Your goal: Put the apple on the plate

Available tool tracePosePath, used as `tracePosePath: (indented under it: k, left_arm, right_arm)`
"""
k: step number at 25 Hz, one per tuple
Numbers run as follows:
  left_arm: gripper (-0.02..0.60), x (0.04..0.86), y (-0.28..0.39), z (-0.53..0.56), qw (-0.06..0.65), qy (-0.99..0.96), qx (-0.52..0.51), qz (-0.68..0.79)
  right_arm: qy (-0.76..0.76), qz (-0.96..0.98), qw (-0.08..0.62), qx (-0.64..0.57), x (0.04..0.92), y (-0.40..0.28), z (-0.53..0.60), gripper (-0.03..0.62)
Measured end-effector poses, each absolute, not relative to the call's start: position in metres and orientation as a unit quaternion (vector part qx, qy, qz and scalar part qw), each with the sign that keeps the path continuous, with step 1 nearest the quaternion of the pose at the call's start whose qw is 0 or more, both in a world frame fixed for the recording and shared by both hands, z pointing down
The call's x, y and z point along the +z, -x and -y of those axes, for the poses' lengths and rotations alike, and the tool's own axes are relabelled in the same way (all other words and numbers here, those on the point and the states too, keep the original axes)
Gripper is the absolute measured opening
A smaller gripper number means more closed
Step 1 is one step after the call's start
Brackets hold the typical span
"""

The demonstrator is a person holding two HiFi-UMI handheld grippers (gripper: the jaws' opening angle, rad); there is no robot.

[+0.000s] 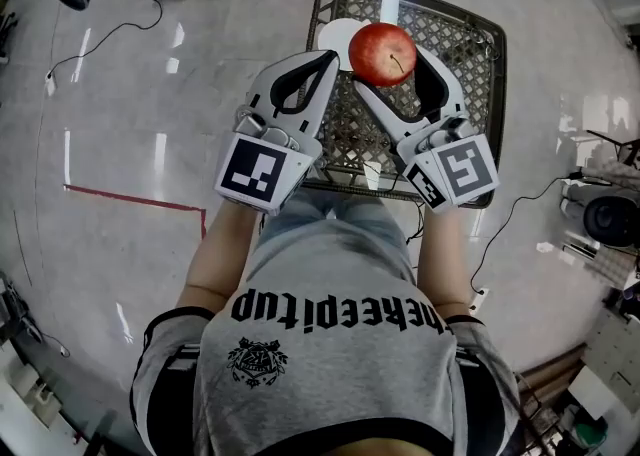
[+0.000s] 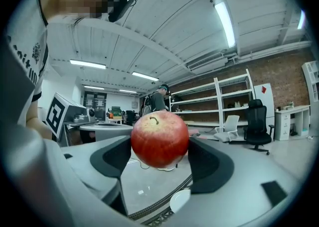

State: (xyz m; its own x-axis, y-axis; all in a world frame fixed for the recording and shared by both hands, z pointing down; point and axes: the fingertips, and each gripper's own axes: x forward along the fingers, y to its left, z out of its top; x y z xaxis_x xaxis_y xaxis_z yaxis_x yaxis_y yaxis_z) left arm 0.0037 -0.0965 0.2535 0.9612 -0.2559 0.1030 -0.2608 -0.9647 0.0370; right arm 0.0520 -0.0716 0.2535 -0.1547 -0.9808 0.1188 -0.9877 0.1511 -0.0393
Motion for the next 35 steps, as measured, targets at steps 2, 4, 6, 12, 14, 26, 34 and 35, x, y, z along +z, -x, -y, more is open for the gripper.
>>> tracePosePath:
  k: [2,4,6,12,14,26,34,35]
  left_arm:
    - [0.026,0.256,-0.002,0.098,0.028,-0.990,0.050,0.128]
    - [0.026,0.258,0.000,0.101,0.031,-0.990,0.050,0.128]
    - [0.026,0.259,0.000,0.102,0.034,-0.990,0.048,0.128]
    - [0.026,0.264,-0.004,0.102,0.036,-0.989,0.050,0.135]
    - [0.026,0.264,-0.005,0.101,0.037,-0.988,0.050,0.142]
    - [0.026,0.270,-0.014,0.116,0.046,-0.975,0.061,0.210]
    - [0.026,0.283,-0.019,0.127,0.057,-0.964,0.075,0.247]
    - [0.026,0.286,-0.020,0.126,0.059,-0.963,0.076,0.250]
  right_arm:
    - [-0.654,0.754,0.035,0.055,0.255,-0.051,0.071,0.356]
    - [-0.657,0.751,0.037,0.056,0.256,-0.050,0.072,0.356]
    - [-0.658,0.749,0.039,0.058,0.257,-0.051,0.071,0.356]
    - [-0.659,0.749,0.041,0.061,0.262,-0.061,0.073,0.356]
    - [-0.655,0.752,0.041,0.064,0.265,-0.065,0.074,0.356]
    - [-0.612,0.785,0.055,0.080,0.283,-0.091,0.096,0.356]
    - [-0.591,0.799,0.062,0.096,0.307,-0.112,0.119,0.354]
    - [-0.589,0.799,0.064,0.098,0.312,-0.115,0.120,0.354]
